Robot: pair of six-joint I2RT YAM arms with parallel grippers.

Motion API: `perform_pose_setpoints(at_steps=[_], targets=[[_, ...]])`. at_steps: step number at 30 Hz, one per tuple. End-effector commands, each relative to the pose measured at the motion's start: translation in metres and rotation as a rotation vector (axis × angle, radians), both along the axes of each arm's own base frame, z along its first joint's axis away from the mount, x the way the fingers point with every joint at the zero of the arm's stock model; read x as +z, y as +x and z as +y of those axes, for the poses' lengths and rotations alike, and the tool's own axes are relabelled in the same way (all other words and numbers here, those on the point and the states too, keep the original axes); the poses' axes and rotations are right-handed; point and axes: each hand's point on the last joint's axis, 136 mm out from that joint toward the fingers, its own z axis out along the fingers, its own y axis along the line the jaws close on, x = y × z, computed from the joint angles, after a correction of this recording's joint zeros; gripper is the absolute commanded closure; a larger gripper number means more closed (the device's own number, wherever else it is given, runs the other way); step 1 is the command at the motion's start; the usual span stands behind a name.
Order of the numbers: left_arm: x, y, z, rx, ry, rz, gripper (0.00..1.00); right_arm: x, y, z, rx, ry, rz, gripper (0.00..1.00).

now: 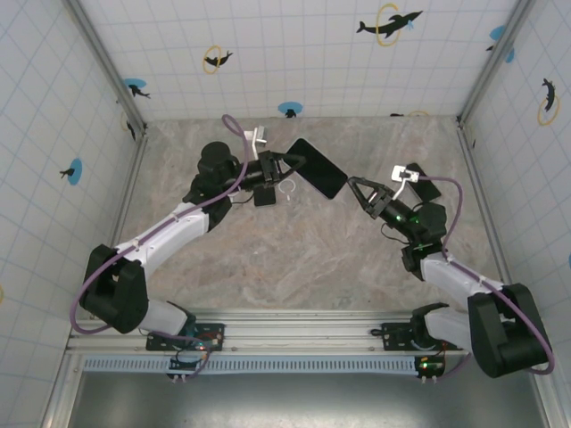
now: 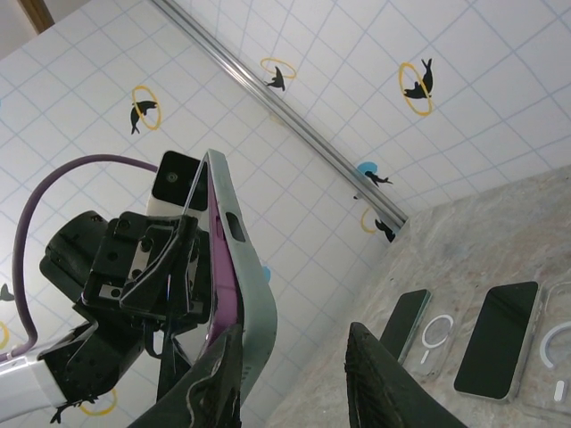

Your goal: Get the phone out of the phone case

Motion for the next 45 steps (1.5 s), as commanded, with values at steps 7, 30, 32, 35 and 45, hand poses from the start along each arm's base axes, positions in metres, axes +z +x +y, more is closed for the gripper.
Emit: perform_pose_setpoints(at_steps=[7,30,32,35,45], targets=[[0.021,-0.003,-0.001,-0.032,-0.069,-0.055,1.00,0.016,-0.006,0.009,0.043,0.017,-0.064,0.67],[0.028,-0.007,-0.004,-0.048,-0.096,-0.043,1.00,0.015,-0.009,0.016,0.090,0.030,-0.049,0.67],[0.028,-0.009,-0.006,-0.060,-0.103,-0.040,1.00,0.016,-0.009,0.017,0.095,0.033,-0.051,0.67],[0.026,-0.012,-0.010,-0.073,-0.101,-0.035,1.00,0.019,-0.009,0.019,0.104,0.035,-0.058,0.67],[0.014,-0.013,-0.019,-0.104,-0.070,-0.021,1.00,0.035,-0.009,0.021,0.137,0.086,-0.065,0.67]])
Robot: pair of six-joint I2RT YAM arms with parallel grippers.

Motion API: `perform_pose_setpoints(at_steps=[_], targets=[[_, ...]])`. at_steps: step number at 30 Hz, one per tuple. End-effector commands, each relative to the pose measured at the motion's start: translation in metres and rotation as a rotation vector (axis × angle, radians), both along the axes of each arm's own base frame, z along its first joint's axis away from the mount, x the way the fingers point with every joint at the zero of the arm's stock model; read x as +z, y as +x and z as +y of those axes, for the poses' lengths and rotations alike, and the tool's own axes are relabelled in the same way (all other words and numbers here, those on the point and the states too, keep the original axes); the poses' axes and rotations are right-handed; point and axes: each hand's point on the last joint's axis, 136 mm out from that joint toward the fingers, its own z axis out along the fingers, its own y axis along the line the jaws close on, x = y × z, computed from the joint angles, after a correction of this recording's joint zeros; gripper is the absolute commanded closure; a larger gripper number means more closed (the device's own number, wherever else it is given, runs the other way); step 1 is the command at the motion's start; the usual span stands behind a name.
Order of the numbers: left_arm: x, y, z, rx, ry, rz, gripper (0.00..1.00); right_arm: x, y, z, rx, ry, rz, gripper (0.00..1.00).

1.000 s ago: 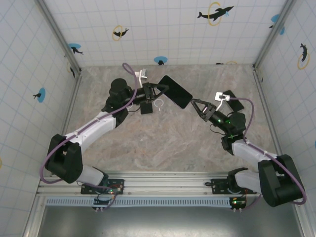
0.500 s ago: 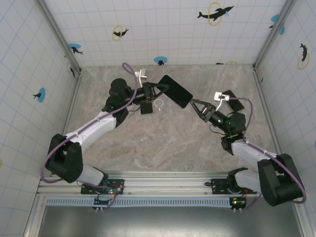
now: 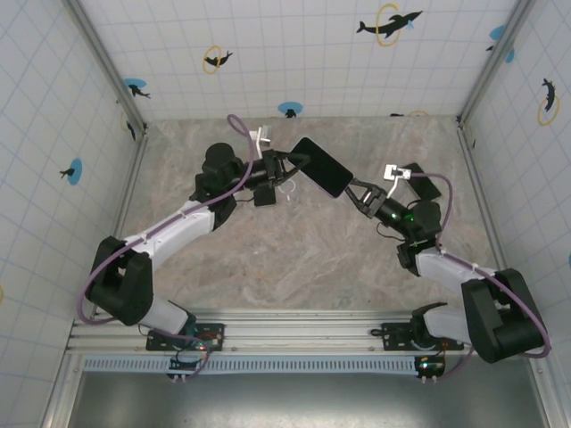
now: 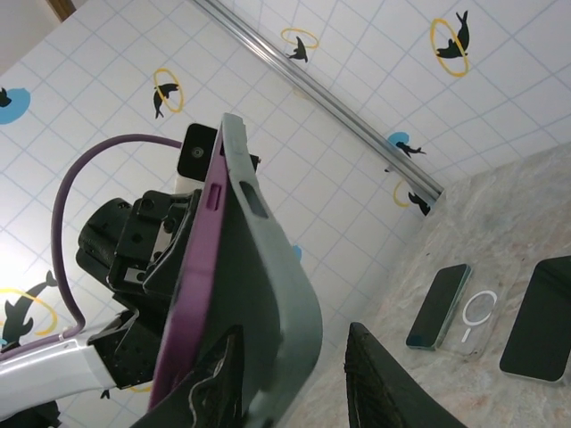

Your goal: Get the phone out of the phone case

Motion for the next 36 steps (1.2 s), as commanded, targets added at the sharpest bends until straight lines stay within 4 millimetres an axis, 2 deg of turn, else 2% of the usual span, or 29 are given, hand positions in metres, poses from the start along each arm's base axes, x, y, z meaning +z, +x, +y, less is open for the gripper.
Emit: perform_pose_setpoints(at_steps=[1,5,10,16,18,24,26,28,33,36], targets=[[0.015,-0.011,-0.007,-0.059,-0.025,-0.058,1.00,0.038,-0.006,0.005,0.040,0.057,-0.102,0.67],[0.009,-0.004,-0.010,-0.054,-0.020,-0.032,1.00,0.045,-0.008,0.011,0.087,0.097,-0.083,0.68],[-0.002,0.004,-0.013,-0.047,-0.007,0.010,1.00,0.060,-0.014,0.012,0.134,0.176,-0.083,0.74],[-0.017,0.024,-0.006,0.006,0.007,0.080,0.99,0.056,-0.019,0.010,0.141,0.192,-0.060,0.85],[-0.020,0.029,-0.003,0.032,0.008,0.097,0.91,0.054,-0.020,0.010,0.139,0.195,-0.046,0.86],[-0.034,0.039,-0.002,0.066,0.014,0.170,0.85,0.033,-0.015,0.006,0.108,0.213,0.075,0.91],[-0.039,0.042,0.000,0.080,0.015,0.194,0.76,0.028,-0.013,0.002,0.084,0.233,0.113,0.93],[-0.044,0.044,0.001,0.091,0.014,0.219,0.74,0.024,-0.011,-0.001,0.063,0.238,0.137,0.94],[-0.046,0.051,0.002,0.125,0.019,0.235,0.59,0.016,-0.004,-0.008,-0.002,0.242,0.171,0.95],[-0.055,0.055,0.007,0.181,0.030,0.282,0.51,0.014,0.003,-0.012,-0.041,0.261,0.188,0.95]])
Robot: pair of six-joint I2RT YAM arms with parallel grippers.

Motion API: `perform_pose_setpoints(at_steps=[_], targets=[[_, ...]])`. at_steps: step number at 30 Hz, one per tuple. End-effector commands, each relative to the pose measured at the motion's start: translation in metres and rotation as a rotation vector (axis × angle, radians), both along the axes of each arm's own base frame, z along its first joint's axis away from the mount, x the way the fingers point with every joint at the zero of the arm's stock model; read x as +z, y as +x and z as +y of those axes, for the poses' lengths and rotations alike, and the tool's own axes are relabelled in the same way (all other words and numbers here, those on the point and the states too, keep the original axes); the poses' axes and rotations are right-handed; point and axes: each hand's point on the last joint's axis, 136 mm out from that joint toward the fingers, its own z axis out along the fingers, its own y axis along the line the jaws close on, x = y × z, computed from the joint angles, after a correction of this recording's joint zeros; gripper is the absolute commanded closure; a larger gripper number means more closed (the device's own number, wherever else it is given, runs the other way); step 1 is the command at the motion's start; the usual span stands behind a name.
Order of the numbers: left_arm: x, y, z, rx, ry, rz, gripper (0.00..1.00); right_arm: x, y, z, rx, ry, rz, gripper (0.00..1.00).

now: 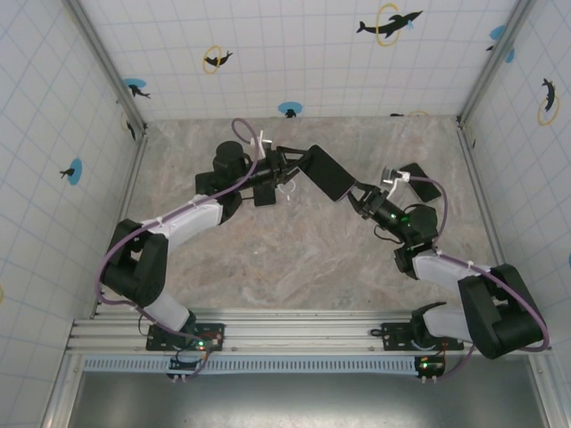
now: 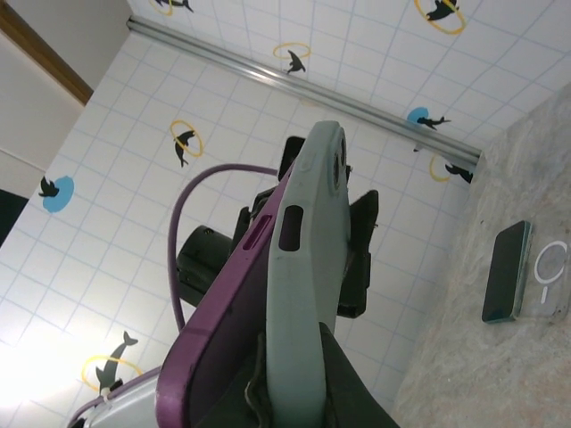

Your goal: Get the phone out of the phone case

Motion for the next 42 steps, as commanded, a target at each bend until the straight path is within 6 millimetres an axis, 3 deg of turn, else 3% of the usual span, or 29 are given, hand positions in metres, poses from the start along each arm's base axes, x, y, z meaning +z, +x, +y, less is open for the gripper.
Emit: perform_pose_setpoints(at_steps=[1,9,12,19,30,35,42], targets=[[-0.002,0.006,0.005,0.081,-0.006,0.036,0.50,0.015,0.005,-0.013,-0.084,0.053,-0.036,0.95],[-0.014,-0.019,0.001,0.222,-0.056,0.148,0.45,0.005,0.031,-0.038,-0.309,0.105,0.026,0.96],[-0.009,-0.033,-0.011,0.240,-0.101,0.177,0.45,0.000,0.038,-0.043,-0.389,0.100,0.045,0.95],[0.012,-0.052,-0.039,0.250,-0.192,0.228,0.45,-0.007,0.039,-0.046,-0.484,0.106,0.047,0.95],[0.023,-0.067,-0.066,0.213,-0.278,0.305,0.46,-0.009,0.037,-0.041,-0.515,0.101,0.041,0.95],[0.017,-0.069,-0.073,0.192,-0.270,0.332,0.47,-0.006,0.036,-0.039,-0.513,0.115,0.038,0.95],[-0.014,-0.073,-0.068,0.219,-0.197,0.379,0.46,-0.004,0.034,-0.042,-0.519,0.131,0.034,0.95]])
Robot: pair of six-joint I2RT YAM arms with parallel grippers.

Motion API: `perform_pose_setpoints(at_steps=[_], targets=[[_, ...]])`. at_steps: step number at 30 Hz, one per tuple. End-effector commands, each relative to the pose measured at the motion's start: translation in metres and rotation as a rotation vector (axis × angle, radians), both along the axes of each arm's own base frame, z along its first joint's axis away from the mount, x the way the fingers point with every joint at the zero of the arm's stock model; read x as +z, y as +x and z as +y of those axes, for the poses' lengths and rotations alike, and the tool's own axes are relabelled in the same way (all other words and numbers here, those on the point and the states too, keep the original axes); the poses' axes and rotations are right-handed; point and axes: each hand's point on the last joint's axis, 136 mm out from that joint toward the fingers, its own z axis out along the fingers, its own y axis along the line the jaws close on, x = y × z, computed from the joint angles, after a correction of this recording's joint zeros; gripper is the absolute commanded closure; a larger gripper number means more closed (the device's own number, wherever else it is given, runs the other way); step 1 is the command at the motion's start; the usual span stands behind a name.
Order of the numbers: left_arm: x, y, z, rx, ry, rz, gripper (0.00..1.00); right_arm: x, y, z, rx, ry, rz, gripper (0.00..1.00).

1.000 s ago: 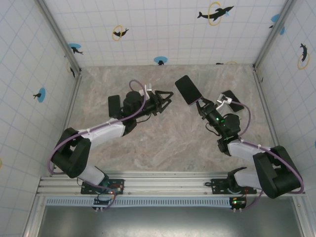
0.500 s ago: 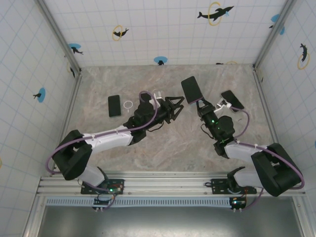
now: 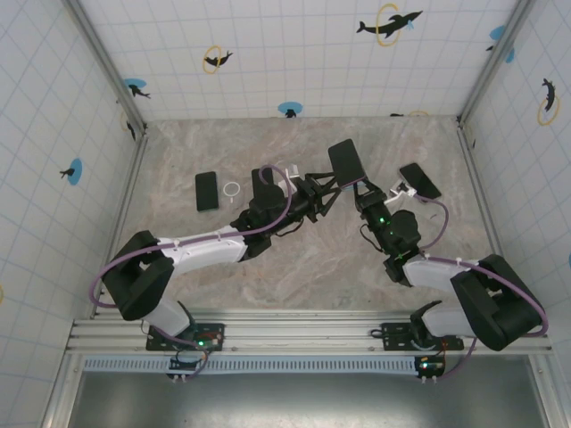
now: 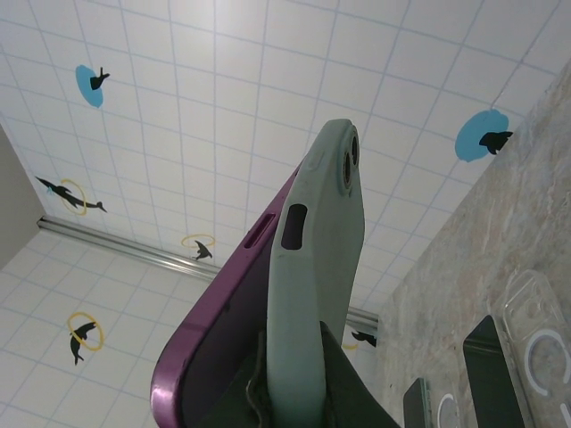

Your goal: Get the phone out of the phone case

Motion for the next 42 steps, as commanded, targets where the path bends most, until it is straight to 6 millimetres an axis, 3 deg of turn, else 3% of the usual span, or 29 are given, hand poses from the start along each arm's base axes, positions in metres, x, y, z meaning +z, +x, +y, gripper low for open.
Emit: perform_pose_setpoints(at_steps=[1,6,16,27,34,42], targets=[[-0.009,-0.002,0.002,0.012,0.006,0.031,0.47,0.033,-0.008,-0.007,-0.017,0.075,-0.118,0.95],[-0.001,0.000,-0.010,-0.019,-0.032,0.017,0.46,0.033,-0.010,-0.007,-0.009,0.087,-0.120,0.95],[0.007,0.004,-0.013,-0.009,-0.078,0.001,0.50,0.030,-0.016,-0.003,0.018,0.080,-0.120,0.95],[0.003,0.010,-0.013,0.016,-0.092,0.008,0.52,0.032,-0.022,0.003,0.038,0.097,-0.138,0.96],[-0.003,0.025,-0.006,0.112,-0.064,0.025,0.55,0.031,-0.031,0.002,0.019,0.113,-0.147,0.97],[0.002,0.031,-0.020,0.085,-0.116,0.026,0.71,0.027,-0.034,0.010,0.029,0.117,-0.137,0.97]])
